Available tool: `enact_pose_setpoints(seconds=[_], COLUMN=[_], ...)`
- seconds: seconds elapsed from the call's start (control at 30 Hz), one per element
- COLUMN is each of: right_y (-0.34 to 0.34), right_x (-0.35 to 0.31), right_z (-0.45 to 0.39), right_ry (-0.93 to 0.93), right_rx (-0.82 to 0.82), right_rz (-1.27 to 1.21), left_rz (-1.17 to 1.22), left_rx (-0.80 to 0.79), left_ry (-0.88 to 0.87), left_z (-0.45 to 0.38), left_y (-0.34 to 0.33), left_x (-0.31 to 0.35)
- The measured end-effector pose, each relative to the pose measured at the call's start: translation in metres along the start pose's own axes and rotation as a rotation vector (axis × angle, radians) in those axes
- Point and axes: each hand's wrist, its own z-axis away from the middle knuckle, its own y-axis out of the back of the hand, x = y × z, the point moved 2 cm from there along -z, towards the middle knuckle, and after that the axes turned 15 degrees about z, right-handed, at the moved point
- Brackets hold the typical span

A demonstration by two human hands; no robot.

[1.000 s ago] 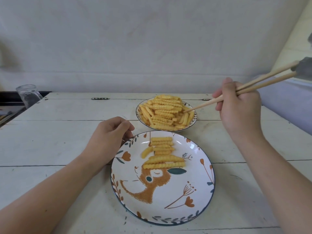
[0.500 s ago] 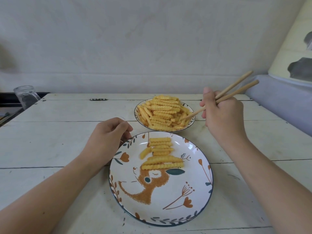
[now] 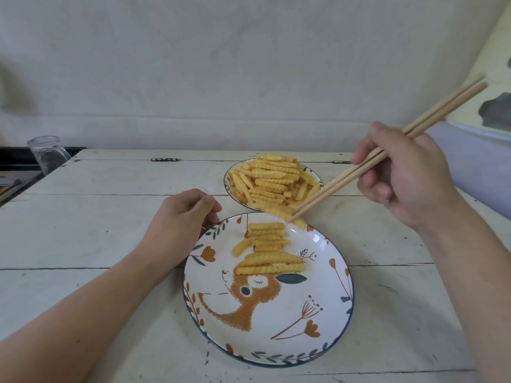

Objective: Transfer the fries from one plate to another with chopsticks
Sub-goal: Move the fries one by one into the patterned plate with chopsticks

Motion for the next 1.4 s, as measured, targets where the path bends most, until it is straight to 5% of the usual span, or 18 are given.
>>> enact_pose_setpoints(seconds=[0.2,0.37,0.53,0.7,0.77,1.17,1.4], right_y=[-0.023,-0.026,-0.015,-0.002,0.0,-0.027,-0.013], right_x=[0.001,-0.001,-0.001,0.015,0.025,0.05,0.04], right_z=[0.017,0.021,0.011,-0.006,-0.009,-0.008,-0.011], right_ry=[0.043,0.104,0.122,0.094,0.077,0.152,-0.012], right_rx=[-0.414,-0.451,-0.28,0.302,0.397,0.349,0.447], right_rz=[0.139,0.205,0.118,0.209,0.327,0.515,0.32], left_rz=[-0.003,-0.015,-0.015,-0.018,-0.013,-0.019,-0.018], left_rx=[-0.001,-0.005,-0.006,-0.008,-0.006,-0.005,-0.006], left_ry=[-0.009,-0.013,-0.009,0.003,0.013,0.009,0.003], left_z=[0.001,0.001,0.001,0.001,0.001,0.0,0.0], left_y=[0.001,0.001,0.001,0.001,0.001,0.0,0.002], left_x=[0.0,0.001,0.0,0.001,0.001,0.001,-0.001])
